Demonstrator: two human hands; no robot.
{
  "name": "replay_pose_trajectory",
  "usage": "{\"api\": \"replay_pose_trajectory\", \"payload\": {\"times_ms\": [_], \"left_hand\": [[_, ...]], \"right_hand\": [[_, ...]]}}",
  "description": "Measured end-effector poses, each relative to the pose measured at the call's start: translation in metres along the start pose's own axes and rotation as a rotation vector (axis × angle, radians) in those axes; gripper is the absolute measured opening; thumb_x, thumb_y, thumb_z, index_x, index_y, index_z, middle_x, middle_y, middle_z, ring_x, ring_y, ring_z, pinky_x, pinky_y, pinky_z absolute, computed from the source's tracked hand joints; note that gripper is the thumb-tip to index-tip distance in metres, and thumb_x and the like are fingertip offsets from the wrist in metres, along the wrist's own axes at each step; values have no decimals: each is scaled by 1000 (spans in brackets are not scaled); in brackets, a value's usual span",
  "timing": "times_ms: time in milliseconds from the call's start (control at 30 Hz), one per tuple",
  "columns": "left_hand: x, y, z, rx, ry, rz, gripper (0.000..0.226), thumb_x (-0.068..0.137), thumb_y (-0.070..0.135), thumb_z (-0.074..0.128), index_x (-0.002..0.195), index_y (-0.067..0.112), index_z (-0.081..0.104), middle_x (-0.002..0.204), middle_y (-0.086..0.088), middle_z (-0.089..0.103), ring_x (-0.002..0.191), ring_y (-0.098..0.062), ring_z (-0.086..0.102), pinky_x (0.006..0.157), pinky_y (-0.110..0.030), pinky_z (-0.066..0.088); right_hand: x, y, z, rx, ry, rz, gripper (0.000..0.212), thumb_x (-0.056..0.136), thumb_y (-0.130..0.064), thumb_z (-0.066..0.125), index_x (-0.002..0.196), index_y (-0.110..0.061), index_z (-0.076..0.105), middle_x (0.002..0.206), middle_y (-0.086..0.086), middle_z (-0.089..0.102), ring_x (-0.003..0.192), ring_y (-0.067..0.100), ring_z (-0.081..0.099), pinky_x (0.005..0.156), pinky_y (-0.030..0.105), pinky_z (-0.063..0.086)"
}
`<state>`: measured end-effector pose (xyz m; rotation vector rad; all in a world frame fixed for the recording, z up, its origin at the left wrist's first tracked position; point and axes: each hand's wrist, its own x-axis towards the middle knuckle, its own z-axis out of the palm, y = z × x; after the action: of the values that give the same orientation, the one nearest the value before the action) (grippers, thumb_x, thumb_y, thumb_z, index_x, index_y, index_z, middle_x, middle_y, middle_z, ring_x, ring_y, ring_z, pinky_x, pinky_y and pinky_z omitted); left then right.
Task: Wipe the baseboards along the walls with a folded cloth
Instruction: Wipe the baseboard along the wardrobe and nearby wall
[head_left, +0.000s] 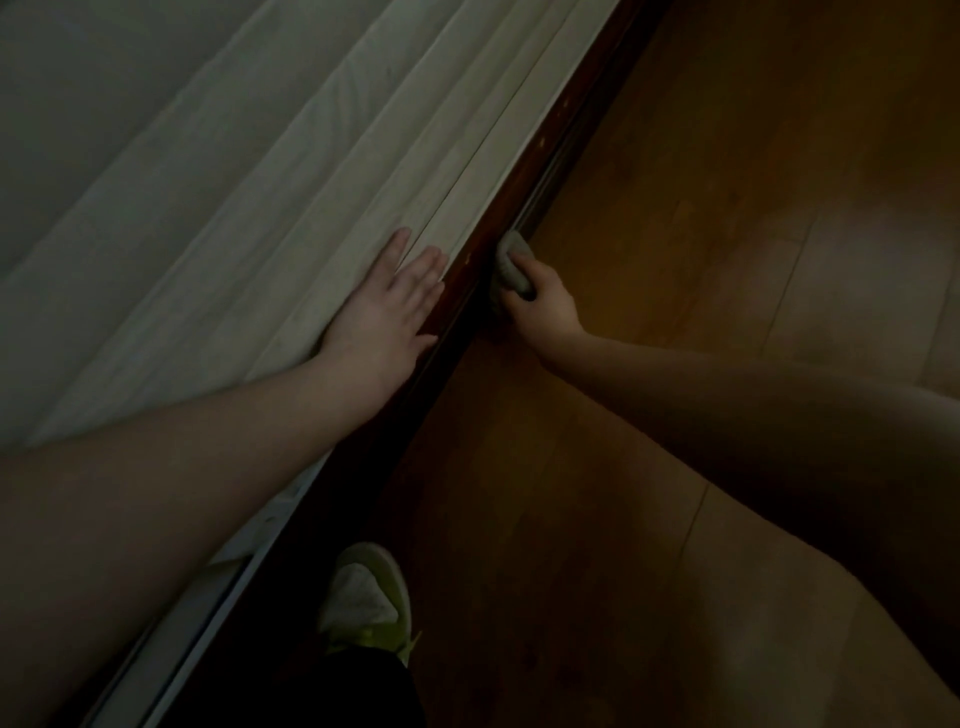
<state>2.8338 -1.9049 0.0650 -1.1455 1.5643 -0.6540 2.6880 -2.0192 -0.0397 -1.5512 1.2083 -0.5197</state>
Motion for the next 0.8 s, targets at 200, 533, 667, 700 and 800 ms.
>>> {"api": "replay_pose_trajectory", "payload": {"times_ms": [200,533,667,700,800], "left_hand": [[2,1,0,-25,-12,-7,66,102,44,0,153,3,-11,160,-23,-18,149,-35,-19,105,-69,-21],[1,-3,-5,-53,-56,-6,63,104,41,3,153,5,-12,161,-21,-19,149,-33,-19,110,-66,-16],[4,-2,-1,-25,-59,6,67,104,44,5,151,1,-17,159,-24,-23,147,-37,-22,106,-70,-18],[4,-1,1,-8,-62,11,69,103,46,5,150,0,-18,158,-24,-25,147,-38,-23,104,-71,-19],[6,0,3,31,-69,24,75,102,51,6,147,-3,-21,156,-26,-28,146,-40,-24,99,-74,-23]], "right_hand": [[-81,-8,35,-39,-166,-46,59,94,-13,62,149,-21,40,157,7,30,145,21,30,119,32,25],[-143,15,54,-126,-533,-160,56,92,-11,61,145,-17,45,149,7,39,137,17,36,112,18,23],[-88,33,12,-157,-339,-112,50,90,-14,65,138,-13,51,136,10,52,125,24,50,99,22,35],[-67,37,-1,-150,-236,-78,51,91,-16,64,140,-13,50,137,10,53,125,24,51,97,22,35],[-1,38,-35,-67,29,12,53,95,-21,60,145,-21,42,141,4,50,124,18,50,93,25,39]]}}
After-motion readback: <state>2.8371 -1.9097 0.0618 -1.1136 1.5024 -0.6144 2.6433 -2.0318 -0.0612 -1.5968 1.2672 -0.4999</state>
